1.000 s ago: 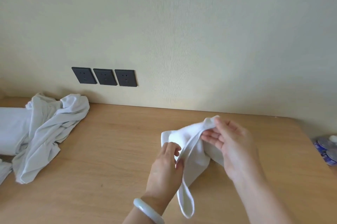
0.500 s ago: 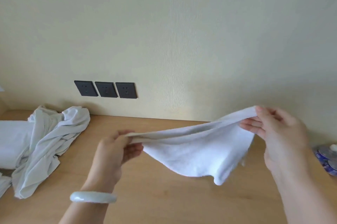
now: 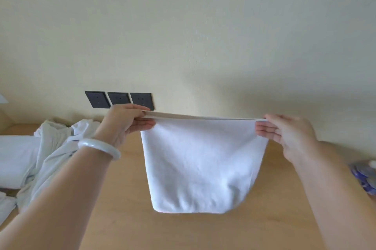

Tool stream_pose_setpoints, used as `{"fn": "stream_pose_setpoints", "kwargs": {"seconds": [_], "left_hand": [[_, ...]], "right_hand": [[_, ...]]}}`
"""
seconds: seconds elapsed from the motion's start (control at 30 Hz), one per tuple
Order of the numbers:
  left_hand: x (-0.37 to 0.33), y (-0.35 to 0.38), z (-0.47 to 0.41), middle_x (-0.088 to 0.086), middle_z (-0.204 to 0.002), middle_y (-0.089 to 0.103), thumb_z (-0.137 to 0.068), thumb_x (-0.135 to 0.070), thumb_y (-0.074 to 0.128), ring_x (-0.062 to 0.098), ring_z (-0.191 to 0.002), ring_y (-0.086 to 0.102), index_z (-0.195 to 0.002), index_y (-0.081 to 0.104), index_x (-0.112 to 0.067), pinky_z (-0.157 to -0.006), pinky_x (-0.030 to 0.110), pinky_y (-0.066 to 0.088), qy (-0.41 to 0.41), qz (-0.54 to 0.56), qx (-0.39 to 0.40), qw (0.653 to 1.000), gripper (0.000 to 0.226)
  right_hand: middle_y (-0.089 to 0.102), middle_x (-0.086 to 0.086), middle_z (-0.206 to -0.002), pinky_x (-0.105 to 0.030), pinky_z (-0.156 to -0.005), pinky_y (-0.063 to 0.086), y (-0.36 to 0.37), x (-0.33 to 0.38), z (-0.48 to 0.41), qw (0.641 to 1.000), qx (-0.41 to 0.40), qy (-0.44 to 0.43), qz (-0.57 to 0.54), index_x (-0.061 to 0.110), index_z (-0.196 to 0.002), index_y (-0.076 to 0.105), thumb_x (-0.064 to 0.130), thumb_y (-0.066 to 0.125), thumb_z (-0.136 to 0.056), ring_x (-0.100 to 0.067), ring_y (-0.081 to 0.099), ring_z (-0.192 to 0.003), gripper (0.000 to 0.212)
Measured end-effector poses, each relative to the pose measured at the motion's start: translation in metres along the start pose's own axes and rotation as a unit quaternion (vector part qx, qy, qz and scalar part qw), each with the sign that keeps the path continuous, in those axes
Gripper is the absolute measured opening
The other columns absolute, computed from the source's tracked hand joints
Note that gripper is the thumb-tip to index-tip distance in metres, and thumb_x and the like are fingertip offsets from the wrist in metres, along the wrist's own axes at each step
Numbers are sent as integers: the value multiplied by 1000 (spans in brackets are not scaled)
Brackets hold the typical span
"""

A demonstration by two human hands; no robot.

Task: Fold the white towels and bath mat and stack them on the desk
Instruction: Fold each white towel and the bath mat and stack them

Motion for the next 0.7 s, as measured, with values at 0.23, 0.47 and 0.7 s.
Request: {"fn": "stream_pose_setpoints", "kwargs": {"seconds": [0.23, 0.47, 0.7], "left_hand": [[-41, -12, 20, 20, -67, 70, -86, 14, 46, 32, -65, 72, -86, 63, 6, -61, 30, 61, 62, 55, -1, 997, 19], [132, -25, 51, 23, -68, 67, -85, 19, 50, 26, -56, 68, -87, 62, 9, -52, 23, 57, -76, -30, -6, 997, 16], [321, -44, 90, 25, -65, 68, -51, 9, 70, 29, -70, 59, -73, 72, 3, -71, 42, 49, -251, -137, -10, 958, 23]], "right_hand": [[68, -12, -63, -34, -66, 60, 2, 47, 19, 994, 33, -105, -23, 3, -80, 61, 7, 66, -87, -30, 71, -69, 9], [67, -15, -77, -26, -60, 59, -39, -117, 64, 995, 6, 59, 77, -1, -83, 63, 1, 66, -84, -29, 66, -64, 4], [59, -23, -87, -26, -52, 58, -100, -292, 114, 945, -58, 269, 176, -6, -79, 61, -13, 60, -86, -29, 60, -65, 10]]}}
Point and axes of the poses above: each hand's wrist, its own z-axis away from the middle knuckle, its own y-axis out of the palm, x = y × z, the point moved 7 cm from there along -z, towards the middle knuckle
